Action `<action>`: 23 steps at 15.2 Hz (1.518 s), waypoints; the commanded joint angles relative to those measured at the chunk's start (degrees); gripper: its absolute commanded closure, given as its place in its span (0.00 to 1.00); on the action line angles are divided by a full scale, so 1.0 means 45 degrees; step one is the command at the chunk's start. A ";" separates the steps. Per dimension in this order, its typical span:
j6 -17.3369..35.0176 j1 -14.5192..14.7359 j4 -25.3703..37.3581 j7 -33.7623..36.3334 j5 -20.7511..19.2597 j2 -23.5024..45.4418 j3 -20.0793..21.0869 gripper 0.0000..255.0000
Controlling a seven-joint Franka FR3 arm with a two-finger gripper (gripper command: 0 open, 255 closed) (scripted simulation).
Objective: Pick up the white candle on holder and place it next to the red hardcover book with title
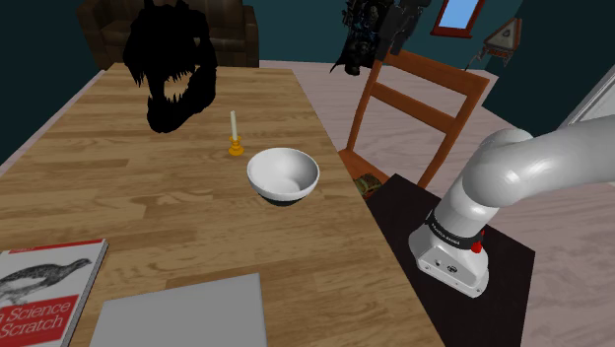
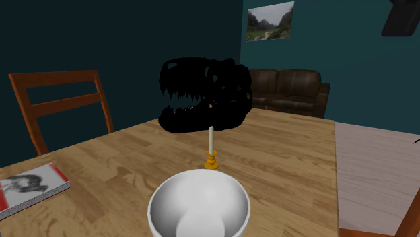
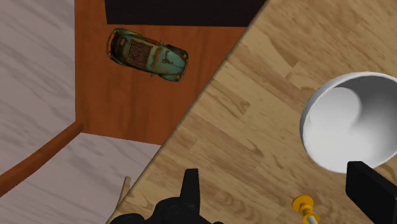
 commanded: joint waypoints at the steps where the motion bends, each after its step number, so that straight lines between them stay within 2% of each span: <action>1: 0.0000 0.0000 0.0000 0.0000 0.0000 0.0000 0.0000 0.00; 7: 0.3108 0.0399 -0.1202 -0.0038 0.0387 0.1228 0.0464 0.00; 12: 0.5695 0.0723 -0.1672 -0.0091 0.0654 0.2775 0.0873 0.00; 17: 0.8173 0.1001 -0.1639 -0.0132 0.0812 0.4712 0.1295 0.00; 23: 1.0826 0.1230 -0.0945 -0.0072 0.0718 0.7374 0.1816 0.00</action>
